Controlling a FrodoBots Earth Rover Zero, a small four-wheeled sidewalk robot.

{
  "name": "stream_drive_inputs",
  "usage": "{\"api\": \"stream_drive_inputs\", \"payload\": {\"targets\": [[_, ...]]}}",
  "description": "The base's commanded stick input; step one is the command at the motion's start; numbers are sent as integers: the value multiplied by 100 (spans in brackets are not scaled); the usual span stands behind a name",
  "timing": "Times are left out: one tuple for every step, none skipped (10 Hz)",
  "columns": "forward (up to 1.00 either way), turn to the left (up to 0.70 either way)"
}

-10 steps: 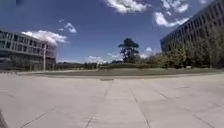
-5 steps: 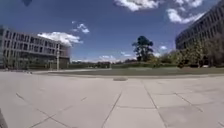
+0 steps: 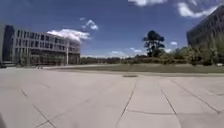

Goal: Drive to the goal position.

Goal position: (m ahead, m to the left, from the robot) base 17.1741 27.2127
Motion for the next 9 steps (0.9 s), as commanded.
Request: {"api": "stream_drive_inputs", "payload": {"targets": [[0,45],[0,45],[0,45],[0,45],[0,45],[0,45],[0,45],[0,34],[0,0]]}}
